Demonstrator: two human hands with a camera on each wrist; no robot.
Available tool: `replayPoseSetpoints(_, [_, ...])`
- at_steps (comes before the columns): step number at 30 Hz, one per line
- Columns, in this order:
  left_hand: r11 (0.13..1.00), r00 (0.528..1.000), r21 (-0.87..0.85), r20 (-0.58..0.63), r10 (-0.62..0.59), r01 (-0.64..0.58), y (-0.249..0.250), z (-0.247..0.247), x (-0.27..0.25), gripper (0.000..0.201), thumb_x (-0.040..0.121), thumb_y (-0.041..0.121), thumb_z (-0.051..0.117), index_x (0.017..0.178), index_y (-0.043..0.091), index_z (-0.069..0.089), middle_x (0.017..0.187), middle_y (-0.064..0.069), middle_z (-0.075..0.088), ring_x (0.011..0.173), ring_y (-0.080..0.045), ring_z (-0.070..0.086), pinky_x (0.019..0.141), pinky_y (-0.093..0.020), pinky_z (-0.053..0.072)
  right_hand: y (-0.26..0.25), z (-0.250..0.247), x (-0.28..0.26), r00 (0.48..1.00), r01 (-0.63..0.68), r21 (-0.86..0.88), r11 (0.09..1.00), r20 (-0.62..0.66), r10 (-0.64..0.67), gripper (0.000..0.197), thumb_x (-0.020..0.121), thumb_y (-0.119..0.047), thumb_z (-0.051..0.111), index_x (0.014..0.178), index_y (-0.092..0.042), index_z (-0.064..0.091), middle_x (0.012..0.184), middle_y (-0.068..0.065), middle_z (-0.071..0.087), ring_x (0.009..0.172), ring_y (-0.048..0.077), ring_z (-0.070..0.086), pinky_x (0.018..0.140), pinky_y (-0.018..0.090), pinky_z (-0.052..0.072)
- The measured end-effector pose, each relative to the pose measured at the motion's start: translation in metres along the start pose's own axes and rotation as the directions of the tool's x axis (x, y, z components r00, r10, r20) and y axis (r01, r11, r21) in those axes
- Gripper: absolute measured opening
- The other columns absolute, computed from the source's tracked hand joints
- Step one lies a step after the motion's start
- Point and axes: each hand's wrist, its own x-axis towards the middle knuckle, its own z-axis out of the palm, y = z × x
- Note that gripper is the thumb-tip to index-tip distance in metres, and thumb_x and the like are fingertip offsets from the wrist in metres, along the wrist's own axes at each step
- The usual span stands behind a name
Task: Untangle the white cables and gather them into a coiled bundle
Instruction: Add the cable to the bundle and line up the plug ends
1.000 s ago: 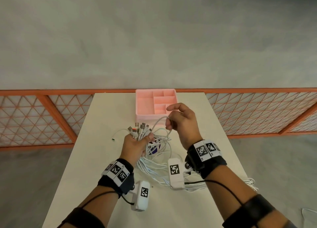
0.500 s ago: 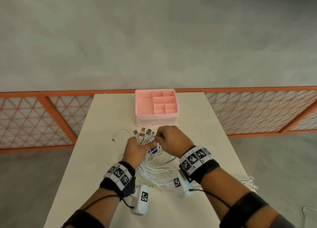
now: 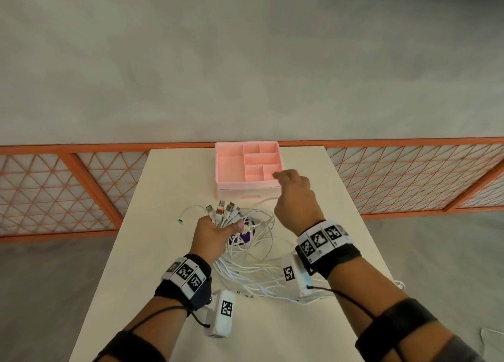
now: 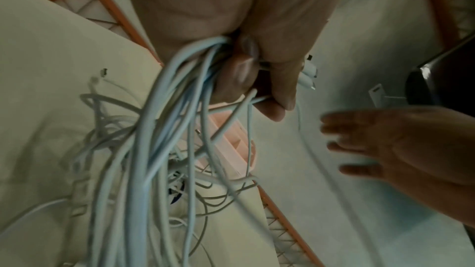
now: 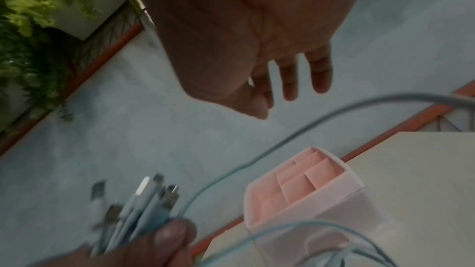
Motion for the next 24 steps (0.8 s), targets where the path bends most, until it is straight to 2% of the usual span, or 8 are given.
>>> replayPoseSetpoints(3, [0.998, 0.998, 0.04, 0.052, 0.04, -0.042, 0.003, 0.009, -0.002, 0.009, 0.08, 0.007, 0.081, 0.082, 0.007, 0.072, 0.053, 0.01, 0.064, 0.033, 0.003, 0.044, 0.041, -0.017, 0.034, -0.006, 0.014, -0.006, 0.966, 0.219, -0.036, 0.975, 0.147, -0.212, 0.038, 0.092, -0.017, 0.052, 0.13, -0.021, 0.057, 0.134, 0.0, 0.058, 0.122, 0.024, 0.051, 0.104, 0.05, 0.041])
replayPoseSetpoints(6, [0.997, 0.995, 0.025, 0.076, 0.067, -0.069, 0.006, 0.013, -0.003, 0.01, 0.081, 0.002, 0.078, 0.09, 0.005, 0.072, 0.048, 0.014, 0.06, 0.035, 0.003, 0.046, 0.04, -0.01, 0.034, -0.007, 0.021, -0.005, 0.943, 0.183, 0.093, 0.979, 0.265, -0.202, 0.019, 0.096, -0.028, 0.053, 0.097, -0.018, 0.069, 0.094, -0.002, 0.07, 0.088, 0.022, 0.063, 0.085, 0.04, 0.05])
replayPoseSetpoints(11, [0.999, 0.999, 0.023, 0.012, -0.04, 0.039, -0.015, -0.004, 0.007, 0.017, 0.078, 0.017, 0.084, 0.081, 0.007, 0.07, 0.046, 0.008, 0.053, 0.033, -0.008, 0.032, 0.042, -0.019, 0.026, -0.013, -0.01, 0.006, 0.994, 0.101, 0.504, 0.858, -0.082, -0.069, 0.015, 0.098, -0.012, 0.053, 0.092, -0.01, 0.066, 0.069, -0.013, 0.057, 0.062, 0.004, 0.053, 0.059, 0.015, 0.04])
replayPoseSetpoints(14, [0.996, 0.995, 0.01, -0.038, -0.087, 0.087, -0.035, -0.016, 0.008, 0.04, 0.075, 0.029, 0.087, 0.091, -0.003, 0.07, 0.063, -0.013, 0.066, 0.037, -0.012, 0.03, 0.042, -0.019, 0.026, -0.006, -0.041, 0.027, 0.943, 0.065, 0.648, 0.759, -0.288, 0.165, 0.015, 0.096, -0.013, 0.054, 0.086, -0.016, 0.065, 0.066, -0.008, 0.059, 0.063, 0.014, 0.057, 0.06, 0.024, 0.044])
replayPoseSetpoints(16, [0.997, 0.996, 0.021, -0.052, -0.073, 0.074, -0.038, -0.019, 0.007, 0.051, 0.069, 0.038, 0.089, 0.091, -0.004, 0.071, 0.074, -0.02, 0.069, 0.038, -0.011, 0.034, 0.042, -0.018, 0.028, 0.004, -0.048, 0.037, 0.954, 0.002, 0.579, 0.815, -0.245, 0.171, 0.014, 0.095, -0.015, 0.054, 0.088, -0.015, 0.066, 0.072, -0.001, 0.063, 0.074, 0.024, 0.063, 0.067, 0.03, 0.048])
replayPoseSetpoints(19, [0.995, 0.995, 0.04, -0.052, -0.087, 0.089, -0.034, -0.018, 0.008, 0.055, 0.065, 0.041, 0.089, 0.089, -0.006, 0.071, 0.056, -0.012, 0.056, 0.037, -0.013, 0.03, 0.043, -0.018, 0.027, 0.016, -0.034, 0.035, 0.984, -0.08, 0.2, 0.977, -0.139, 0.109, 0.026, 0.092, -0.004, 0.051, 0.111, -0.01, 0.067, 0.108, 0.009, 0.066, 0.1, 0.03, 0.061, 0.086, 0.039, 0.051])
replayPoseSetpoints(21, [0.994, 0.996, 0.069, -0.037, -0.087, 0.089, -0.028, -0.014, 0.009, 0.044, 0.074, 0.029, 0.087, 0.088, -0.009, 0.071, 0.049, -0.009, 0.048, 0.033, -0.012, 0.029, 0.04, -0.016, 0.027, 0.015, -0.019, 0.024, 0.997, -0.006, 0.014, 1.0, -0.078, 0.007, 0.048, 0.088, 0.001, 0.051, 0.133, -0.016, 0.056, 0.133, 0.007, 0.055, 0.119, 0.03, 0.051, 0.098, 0.048, 0.048])
replayPoseSetpoints(24, [0.996, 0.999, 0.081, 0.038, -0.033, 0.03, -0.018, -0.005, 0.007, 0.023, 0.078, 0.016, 0.084, 0.081, -0.004, 0.073, 0.069, -0.023, 0.069, 0.034, -0.007, 0.039, 0.037, -0.017, 0.032, 0.006, 0.005, 0.009, 0.974, 0.203, 0.074, 0.976, 0.083, -0.209, 0.054, 0.094, -0.014, 0.055, 0.146, -0.025, 0.042, 0.15, -0.002, 0.044, 0.138, 0.023, 0.036, 0.115, 0.049, 0.033])
